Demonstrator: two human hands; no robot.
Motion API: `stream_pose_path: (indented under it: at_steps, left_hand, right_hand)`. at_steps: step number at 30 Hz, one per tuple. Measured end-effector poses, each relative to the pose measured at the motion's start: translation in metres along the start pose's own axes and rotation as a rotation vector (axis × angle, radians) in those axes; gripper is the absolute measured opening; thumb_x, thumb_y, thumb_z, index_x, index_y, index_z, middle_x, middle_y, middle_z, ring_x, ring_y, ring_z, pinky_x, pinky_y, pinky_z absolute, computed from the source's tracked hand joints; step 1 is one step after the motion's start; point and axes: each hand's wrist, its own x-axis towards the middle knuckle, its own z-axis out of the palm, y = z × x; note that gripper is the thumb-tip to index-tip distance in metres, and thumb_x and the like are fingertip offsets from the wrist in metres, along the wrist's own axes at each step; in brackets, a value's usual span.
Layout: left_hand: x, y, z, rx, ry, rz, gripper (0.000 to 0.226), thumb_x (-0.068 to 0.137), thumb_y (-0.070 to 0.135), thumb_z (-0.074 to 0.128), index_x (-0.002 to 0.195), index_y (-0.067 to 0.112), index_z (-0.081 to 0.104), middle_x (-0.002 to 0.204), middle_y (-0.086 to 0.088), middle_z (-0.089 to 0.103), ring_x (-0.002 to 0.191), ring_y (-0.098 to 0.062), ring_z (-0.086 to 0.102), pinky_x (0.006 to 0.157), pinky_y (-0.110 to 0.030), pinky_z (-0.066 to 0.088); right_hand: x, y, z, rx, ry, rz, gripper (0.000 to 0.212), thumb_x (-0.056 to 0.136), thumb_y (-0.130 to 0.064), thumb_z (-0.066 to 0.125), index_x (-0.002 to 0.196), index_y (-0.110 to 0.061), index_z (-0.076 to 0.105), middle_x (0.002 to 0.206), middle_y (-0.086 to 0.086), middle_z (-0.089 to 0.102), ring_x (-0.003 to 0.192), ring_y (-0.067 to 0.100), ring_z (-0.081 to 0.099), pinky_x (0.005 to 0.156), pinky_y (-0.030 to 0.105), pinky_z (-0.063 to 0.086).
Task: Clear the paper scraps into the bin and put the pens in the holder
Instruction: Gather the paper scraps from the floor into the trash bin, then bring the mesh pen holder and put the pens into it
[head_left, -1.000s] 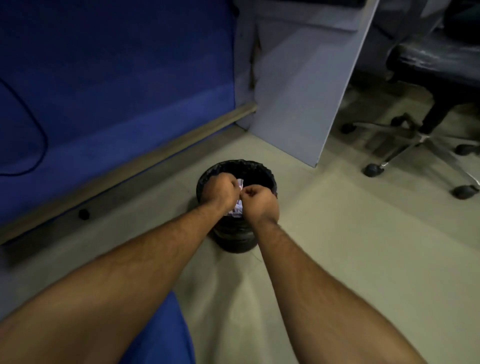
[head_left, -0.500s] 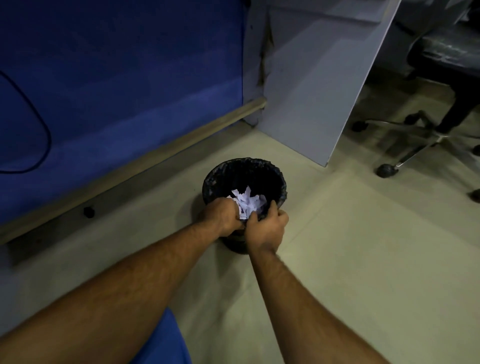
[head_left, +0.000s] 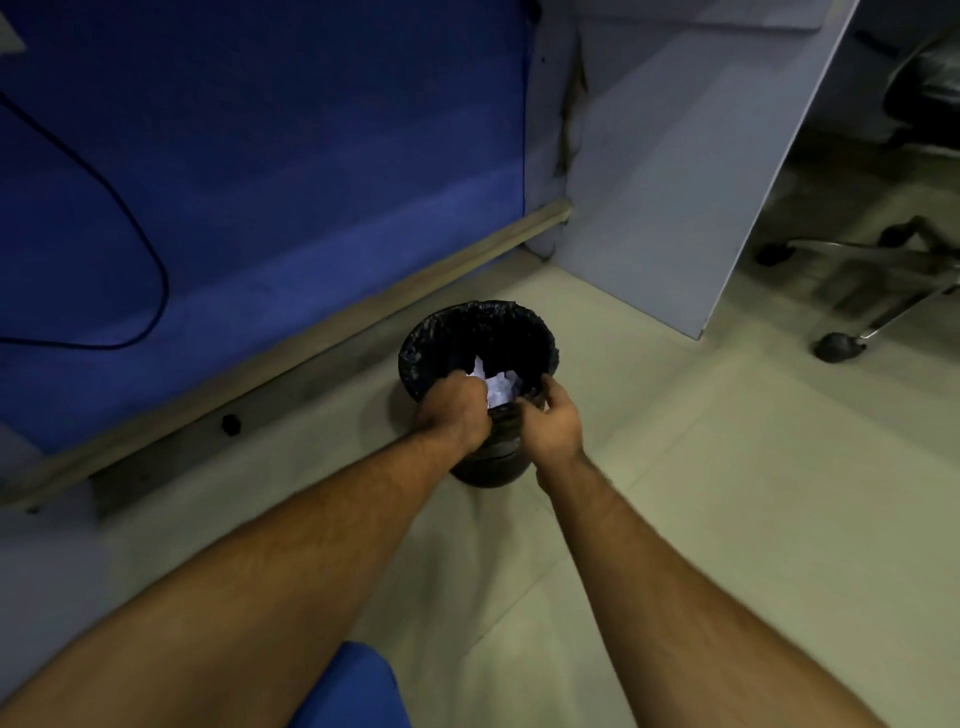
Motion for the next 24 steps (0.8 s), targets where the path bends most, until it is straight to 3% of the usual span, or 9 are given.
stream_pose_path:
  at_steps: [2,4,6,10,12,14,17,21,24]
  left_hand:
    - [-0.008,0.013,-0.007,-0.02,0.037,0.008,0.03,0.088,0.029,0.057,0.115,0.017,0.064,0.118,-0.012,0.058,0.106,-0.033,0.058,0.084,-0.038,0.05]
    - [-0.022,0.031,-0.022,-0.089,0.045,0.022,0.027,0.087,0.03,0.057,0.111,0.019,0.064,0.115,-0.012,0.061,0.105,-0.034,0.058,0.082,-0.039,0.052]
    - [-0.04,0.055,-0.052,-0.177,0.026,0.018,0.023,0.087,0.028,0.057,0.105,0.017,0.065,0.109,-0.012,0.065,0.102,-0.033,0.059,0.08,-0.039,0.053]
    - [-0.085,0.086,-0.132,-0.364,0.066,0.056,0.02,0.086,0.021,0.06,0.101,0.012,0.068,0.094,-0.007,0.071,0.09,-0.028,0.064,0.076,-0.037,0.054]
    - [-0.105,0.099,-0.179,-0.553,0.119,0.003,0.018,0.085,0.018,0.063,0.1,0.01,0.07,0.085,-0.005,0.072,0.081,-0.022,0.066,0.077,-0.036,0.055]
    - [-0.124,0.112,-0.228,-0.683,0.106,-0.1,0.015,0.087,0.014,0.066,0.1,0.009,0.07,0.079,-0.003,0.069,0.076,-0.017,0.065,0.079,-0.035,0.055]
    - [-0.154,0.133,-0.319,-0.844,0.077,-0.194,0.015,0.087,0.012,0.065,0.101,0.013,0.069,0.085,-0.001,0.071,0.083,-0.015,0.068,0.082,-0.035,0.057]
    - [-0.183,0.146,-0.436,-0.807,0.095,-0.229,0.01,0.088,0.013,0.063,0.093,0.021,0.066,0.077,0.012,0.067,0.072,0.0,0.062,0.063,-0.01,0.045]
    - [-0.189,0.145,-0.507,-0.808,0.11,-0.287,0.013,0.088,0.014,0.063,0.1,0.019,0.066,0.083,0.008,0.068,0.073,0.001,0.059,0.059,-0.002,0.038]
  right_hand:
    - [-0.006,-0.015,-0.017,-0.017,0.085,0.037,0.039,0.09,-0.009,0.062,0.128,-0.012,0.054,0.1,0.005,0.068,0.098,0.024,0.066,0.097,0.041,0.052]
    - [-0.018,-0.04,-0.034,-0.063,0.174,0.077,0.028,0.088,-0.018,0.063,0.116,-0.013,0.063,0.087,0.003,0.07,0.086,0.022,0.066,0.088,0.041,0.056]
    - [-0.035,-0.079,-0.051,-0.049,0.168,0.067,0.015,0.087,-0.023,0.063,0.099,-0.016,0.07,0.086,0.007,0.073,0.076,0.02,0.067,0.074,0.037,0.057]
    - [-0.098,-0.169,-0.075,-0.014,0.109,0.046,0.013,0.096,-0.011,0.056,0.101,-0.015,0.068,0.079,0.003,0.068,0.064,0.014,0.062,0.056,0.025,0.049]
    - [-0.134,-0.229,-0.078,-0.006,0.128,0.02,0.016,0.096,-0.006,0.055,0.097,-0.017,0.067,0.078,0.003,0.068,0.065,0.015,0.063,0.059,0.027,0.051]
    - [-0.165,-0.277,-0.073,-0.043,0.126,-0.009,0.022,0.093,-0.005,0.056,0.092,-0.024,0.066,0.085,0.007,0.072,0.075,0.022,0.069,0.07,0.036,0.056]
    - [-0.212,-0.363,-0.068,-0.09,0.107,0.027,0.018,0.091,-0.012,0.059,0.095,-0.027,0.067,0.097,0.009,0.074,0.09,0.025,0.072,0.082,0.041,0.059]
    - [-0.261,-0.461,-0.058,-0.105,0.071,0.102,0.017,0.09,-0.015,0.061,0.087,-0.03,0.066,0.092,0.007,0.074,0.082,0.019,0.07,0.08,0.041,0.058]
    - [-0.284,-0.525,-0.045,-0.131,0.019,0.104,0.012,0.089,-0.017,0.062,0.091,-0.028,0.067,0.087,0.003,0.074,0.078,0.016,0.069,0.075,0.035,0.058]
